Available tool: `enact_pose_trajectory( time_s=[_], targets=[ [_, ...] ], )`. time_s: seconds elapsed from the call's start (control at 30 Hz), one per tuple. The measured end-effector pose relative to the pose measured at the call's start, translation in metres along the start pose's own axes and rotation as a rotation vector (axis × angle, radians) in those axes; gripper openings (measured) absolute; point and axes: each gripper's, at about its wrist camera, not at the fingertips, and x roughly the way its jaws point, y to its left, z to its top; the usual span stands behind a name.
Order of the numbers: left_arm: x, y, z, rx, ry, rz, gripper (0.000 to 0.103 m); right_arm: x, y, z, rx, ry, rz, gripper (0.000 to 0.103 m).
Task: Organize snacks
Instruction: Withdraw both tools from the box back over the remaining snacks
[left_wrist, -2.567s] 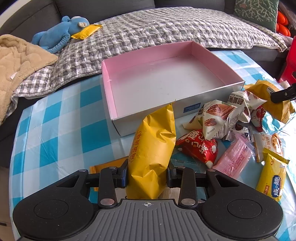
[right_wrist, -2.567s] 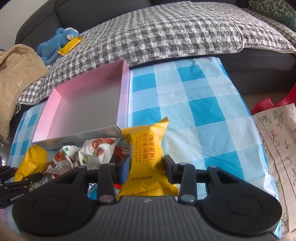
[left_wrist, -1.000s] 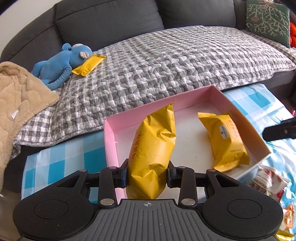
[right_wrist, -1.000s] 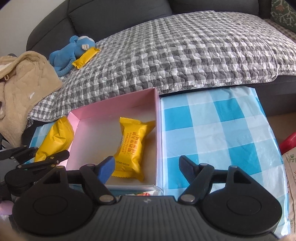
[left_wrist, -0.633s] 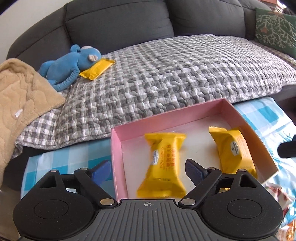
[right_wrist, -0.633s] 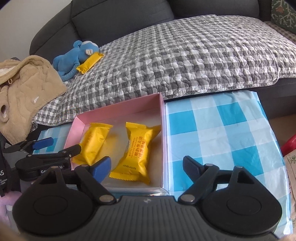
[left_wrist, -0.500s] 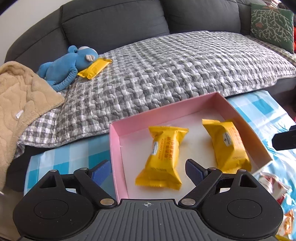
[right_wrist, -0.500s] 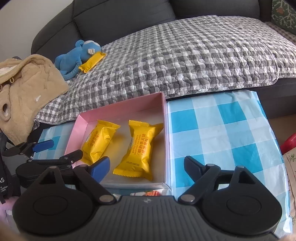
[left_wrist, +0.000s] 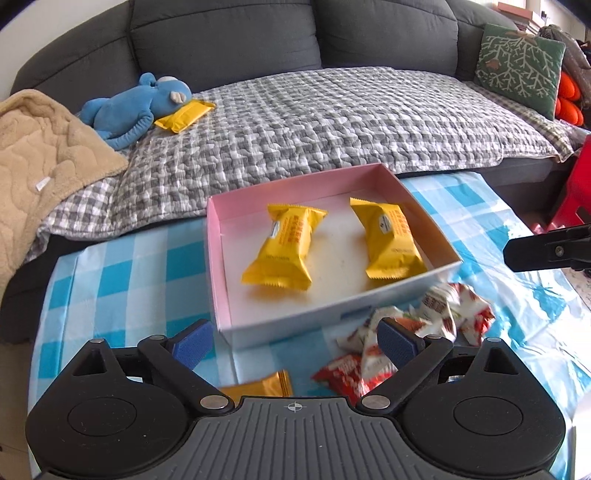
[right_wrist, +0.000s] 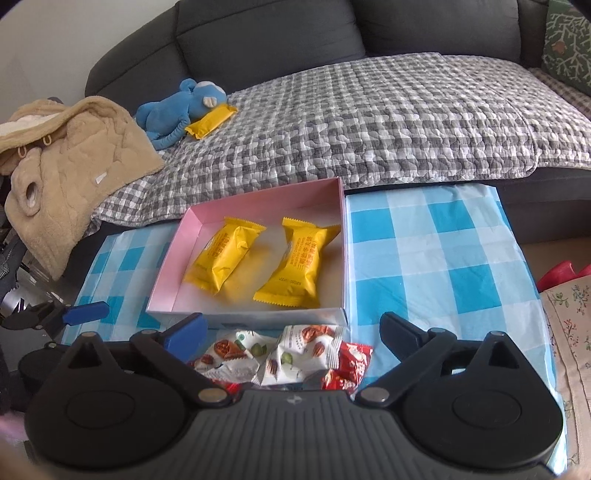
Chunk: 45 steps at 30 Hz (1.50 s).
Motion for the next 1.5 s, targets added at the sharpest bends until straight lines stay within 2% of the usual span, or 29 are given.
enact_pose_trajectory(
  time_s=[0.23,0.5,0.7,0.87,1.0,1.07,1.13,1.23,1.27,1.37,1.5],
  targets=[
    [-0.019,0.005,-0.038,-0.022,0.010,-0.004,0.099,-0.010,0.009,-0.028,-0.049,0.017,0.003,0.101],
    [-0.013,0.018,-0.080,-0.044,0.039,-0.012,0.100,-0.006,0.016,-0.067,-0.119,0.046,-0.014,0.102],
    [-0.003,0.020,-0.093,-0.029,0.096,-0.041,0.099,0.007,0.018,-0.091,-0.176,0.124,-0.074,0.102],
    [0.001,0.015,-0.093,-0.016,0.102,-0.043,0.096,0.023,0.021,-0.099,-0.147,0.172,-0.096,0.101],
    [0.005,0.008,-0.092,0.001,0.105,-0.059,0.088,0.029,0.022,-0.098,-0.106,0.172,-0.102,0.100],
    [0.009,0.005,-0.092,0.023,0.111,-0.058,0.078,0.029,0.026,-0.097,-0.119,0.151,-0.081,0.099],
    [0.013,0.003,-0.091,0.041,0.120,-0.056,0.069,0.026,0.034,-0.097,-0.183,0.117,-0.055,0.098],
    [0.016,0.004,-0.091,0.040,0.121,-0.075,0.058,0.023,0.051,-0.098,-0.353,0.068,-0.007,0.095],
    [0.016,0.005,-0.090,0.034,0.123,-0.082,0.051,0.023,0.056,-0.098,-0.423,0.058,0.015,0.092],
    [0.020,0.009,-0.088,0.012,0.137,-0.100,0.043,0.029,0.067,-0.098,-0.559,0.060,0.062,0.085],
    [0.023,0.012,-0.085,0.003,0.150,-0.124,0.042,0.038,0.074,-0.099,-0.652,0.073,0.099,0.079]
  ],
)
